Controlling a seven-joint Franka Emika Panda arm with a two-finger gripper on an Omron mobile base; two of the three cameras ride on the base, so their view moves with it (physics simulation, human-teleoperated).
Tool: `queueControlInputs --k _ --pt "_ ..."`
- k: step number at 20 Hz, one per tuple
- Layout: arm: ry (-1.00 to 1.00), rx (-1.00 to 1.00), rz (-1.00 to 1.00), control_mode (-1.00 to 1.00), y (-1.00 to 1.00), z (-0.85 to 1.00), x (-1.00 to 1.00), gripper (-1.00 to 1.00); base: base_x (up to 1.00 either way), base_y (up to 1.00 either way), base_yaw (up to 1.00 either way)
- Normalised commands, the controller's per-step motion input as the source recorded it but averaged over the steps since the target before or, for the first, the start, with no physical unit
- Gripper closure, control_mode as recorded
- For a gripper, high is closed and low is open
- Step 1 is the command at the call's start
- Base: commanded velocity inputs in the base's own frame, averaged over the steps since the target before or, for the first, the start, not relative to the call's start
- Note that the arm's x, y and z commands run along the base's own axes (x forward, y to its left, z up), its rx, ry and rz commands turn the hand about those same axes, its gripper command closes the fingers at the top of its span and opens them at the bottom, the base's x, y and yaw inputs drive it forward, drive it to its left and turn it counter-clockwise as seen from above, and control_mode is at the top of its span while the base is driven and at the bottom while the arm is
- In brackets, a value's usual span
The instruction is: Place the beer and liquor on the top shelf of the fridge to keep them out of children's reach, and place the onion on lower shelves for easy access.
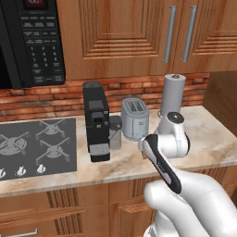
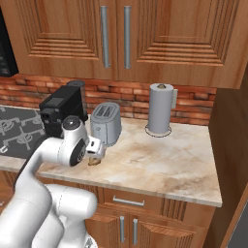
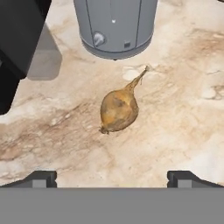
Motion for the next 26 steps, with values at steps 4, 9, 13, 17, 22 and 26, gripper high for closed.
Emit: queueControlInputs --k 4,9,13,17,22,26 --pt "0.00 0.00 0.00 -1.00 0.00 -0.18 0.23 -1.00 0.00 0.00 0.00" --pt "0.00 0.00 -0.01 -1.00 0.00 -0.25 0.13 -1.00 0.00 0.00 0.00" --pt "0.00 0.00 -0.01 -1.00 0.00 -0.32 0.11 -1.00 0.00 0.00 0.00" --pt "0.00 0.00 -0.01 -1.00 0.00 -0.31 0.13 -1.00 0.00 0.00 0.00" --pt "0.00 0.00 -0.01 -1.00 0.00 -0.31 0.14 -1.00 0.00 0.00 0.00" --pt "0.00 0.00 -0.01 -1.00 0.00 -0.33 0.16 -1.00 0.00 0.00 0.00"
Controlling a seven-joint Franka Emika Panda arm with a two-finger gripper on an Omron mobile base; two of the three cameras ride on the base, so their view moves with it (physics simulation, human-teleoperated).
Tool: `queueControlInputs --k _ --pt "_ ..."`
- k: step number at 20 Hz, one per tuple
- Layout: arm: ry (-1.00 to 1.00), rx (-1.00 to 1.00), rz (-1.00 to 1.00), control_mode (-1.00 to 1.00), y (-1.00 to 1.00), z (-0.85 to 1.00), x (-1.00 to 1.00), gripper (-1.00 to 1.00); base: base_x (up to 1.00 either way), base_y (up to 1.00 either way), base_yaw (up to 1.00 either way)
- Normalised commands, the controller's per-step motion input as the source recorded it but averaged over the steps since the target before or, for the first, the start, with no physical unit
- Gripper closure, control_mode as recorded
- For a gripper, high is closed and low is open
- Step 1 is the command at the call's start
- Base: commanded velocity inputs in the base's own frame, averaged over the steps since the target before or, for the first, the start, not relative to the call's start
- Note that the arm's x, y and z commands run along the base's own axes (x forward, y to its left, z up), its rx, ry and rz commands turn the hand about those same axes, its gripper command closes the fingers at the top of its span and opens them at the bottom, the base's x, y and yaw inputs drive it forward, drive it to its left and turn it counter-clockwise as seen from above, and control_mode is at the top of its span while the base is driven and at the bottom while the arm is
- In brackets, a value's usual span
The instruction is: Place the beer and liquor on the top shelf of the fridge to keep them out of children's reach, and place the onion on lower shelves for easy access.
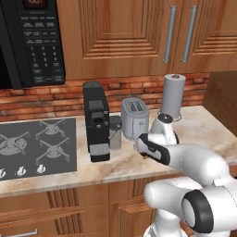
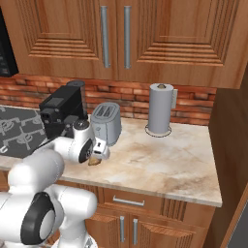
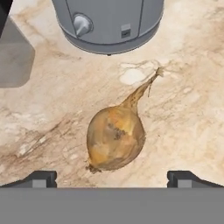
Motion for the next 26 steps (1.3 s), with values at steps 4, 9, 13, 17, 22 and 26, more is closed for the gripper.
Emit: queueControlInputs --k 4,9,13,17,22,26 --pt "0.00 0.00 -0.01 -1.00 0.00 -0.33 0.15 -1.00 0.00 0.00 0.00" --pt "0.00 0.00 -0.01 -1.00 0.00 -0.29 0.14 -1.00 0.00 0.00 0.00" --pt "0.00 0.00 -0.01 -1.00 0.00 -0.28 0.14 -1.00 0.00 0.00 0.00" --pt "0.00 0.00 -0.01 -1.00 0.00 -0.28 0.13 -1.00 0.00 0.00 0.00" --pt "0.00 0.00 -0.01 -1.00 0.00 -0.30 0.11 -1.00 0.00 0.00 0.00" --pt "0.00 0.00 -0.01 -1.00 0.00 -0.32 0.03 1.00 0.00 0.00 0.00"
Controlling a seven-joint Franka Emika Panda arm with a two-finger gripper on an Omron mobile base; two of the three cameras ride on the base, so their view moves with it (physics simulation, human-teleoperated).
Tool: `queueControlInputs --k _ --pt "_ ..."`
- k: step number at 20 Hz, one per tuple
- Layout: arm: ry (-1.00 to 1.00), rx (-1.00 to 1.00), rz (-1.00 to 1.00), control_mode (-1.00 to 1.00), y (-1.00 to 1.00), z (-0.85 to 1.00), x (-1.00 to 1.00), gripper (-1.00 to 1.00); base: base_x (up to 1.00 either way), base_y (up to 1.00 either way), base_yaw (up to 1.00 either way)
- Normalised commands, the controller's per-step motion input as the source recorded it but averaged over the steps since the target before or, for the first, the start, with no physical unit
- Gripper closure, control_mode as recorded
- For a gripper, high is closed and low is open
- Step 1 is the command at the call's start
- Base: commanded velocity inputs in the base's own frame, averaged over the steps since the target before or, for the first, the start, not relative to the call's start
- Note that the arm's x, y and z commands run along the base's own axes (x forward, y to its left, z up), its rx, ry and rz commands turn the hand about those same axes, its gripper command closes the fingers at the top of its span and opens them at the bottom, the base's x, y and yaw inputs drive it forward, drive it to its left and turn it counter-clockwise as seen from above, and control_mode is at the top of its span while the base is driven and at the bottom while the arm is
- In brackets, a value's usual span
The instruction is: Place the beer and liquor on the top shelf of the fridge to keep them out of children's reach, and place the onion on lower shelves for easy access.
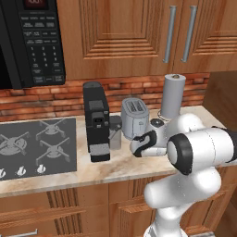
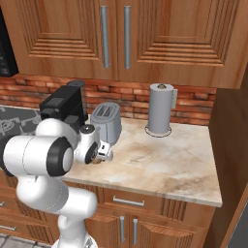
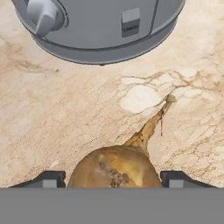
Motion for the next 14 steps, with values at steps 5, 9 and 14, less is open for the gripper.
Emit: queueControlInputs --k 5,9,14 --pt "0.01 0.00 -0.02 -1.00 0.00 -0.35 0.00 1.00 0.00 0.00 0.00" --pt "0.10 0.00 -0.06 -1.00 -0.01 -0.42 -0.18 1.00 0.00 0.00 0.00" --pt "0.07 0.00 -0.08 -1.00 -0.02 -0.30 -0.26 1.00 0.00 0.00 0.00"
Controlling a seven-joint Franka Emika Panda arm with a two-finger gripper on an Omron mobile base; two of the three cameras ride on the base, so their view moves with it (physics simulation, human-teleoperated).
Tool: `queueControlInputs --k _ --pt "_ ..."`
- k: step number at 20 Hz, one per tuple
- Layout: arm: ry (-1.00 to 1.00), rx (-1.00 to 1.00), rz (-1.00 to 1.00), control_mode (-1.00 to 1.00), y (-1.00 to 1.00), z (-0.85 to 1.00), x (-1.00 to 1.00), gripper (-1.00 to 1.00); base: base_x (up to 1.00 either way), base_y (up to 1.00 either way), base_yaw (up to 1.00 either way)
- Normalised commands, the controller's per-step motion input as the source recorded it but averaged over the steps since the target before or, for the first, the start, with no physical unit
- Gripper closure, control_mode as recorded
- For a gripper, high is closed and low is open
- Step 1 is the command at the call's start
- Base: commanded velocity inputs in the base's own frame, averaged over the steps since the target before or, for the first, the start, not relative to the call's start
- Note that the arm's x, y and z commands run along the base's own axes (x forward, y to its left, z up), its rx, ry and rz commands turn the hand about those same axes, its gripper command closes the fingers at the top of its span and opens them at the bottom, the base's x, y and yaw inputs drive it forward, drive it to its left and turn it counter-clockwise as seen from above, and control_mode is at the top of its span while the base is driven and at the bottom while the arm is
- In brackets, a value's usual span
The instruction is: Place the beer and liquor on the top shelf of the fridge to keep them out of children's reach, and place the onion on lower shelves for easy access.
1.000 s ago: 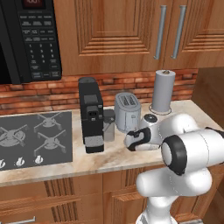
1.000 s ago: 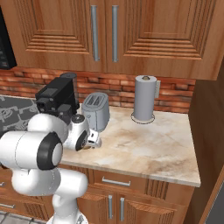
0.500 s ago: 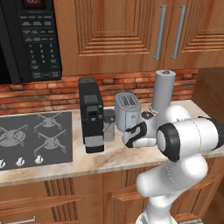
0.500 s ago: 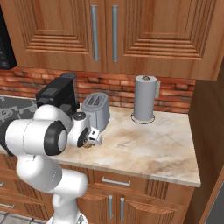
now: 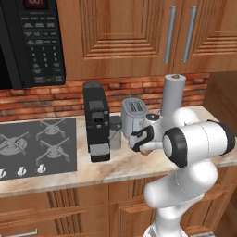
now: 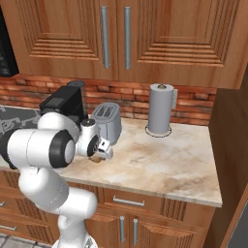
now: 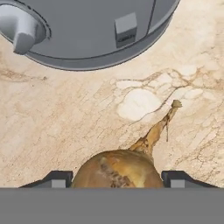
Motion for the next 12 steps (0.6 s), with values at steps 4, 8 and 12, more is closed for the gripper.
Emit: queueControlInputs --k 4,8,12 --pt "-0.02 0.00 -0.02 -1.00 -0.06 -0.02 -0.37 1.00 0.00 0.00 0.00" --pt "-0.09 0.00 0.00 -1.00 -0.27 0.00 -0.68 1.00 0.00 0.00 0.00" --pt "-0.11 0.00 0.00 -1.00 -0.40 0.13 -0.76 1.00 0.00 0.00 0.00"
